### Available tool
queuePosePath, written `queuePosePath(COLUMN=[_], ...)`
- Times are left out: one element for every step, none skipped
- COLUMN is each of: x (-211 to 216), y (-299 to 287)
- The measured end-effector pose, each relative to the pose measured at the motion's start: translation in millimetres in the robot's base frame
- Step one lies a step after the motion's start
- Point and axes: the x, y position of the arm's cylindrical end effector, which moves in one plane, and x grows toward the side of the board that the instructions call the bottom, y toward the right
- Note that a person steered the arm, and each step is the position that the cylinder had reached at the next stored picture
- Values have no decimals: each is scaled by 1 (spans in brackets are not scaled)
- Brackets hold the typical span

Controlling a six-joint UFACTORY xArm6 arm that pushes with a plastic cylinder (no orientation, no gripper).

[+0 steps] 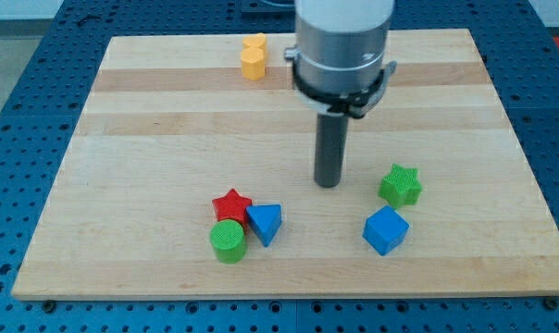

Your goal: Nudge the red star along with the green circle and the blue triangle a bit down

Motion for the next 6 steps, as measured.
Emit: queuePosePath(x=[14,40,44,36,-15,11], y=[76,73,64,7,-29,-118])
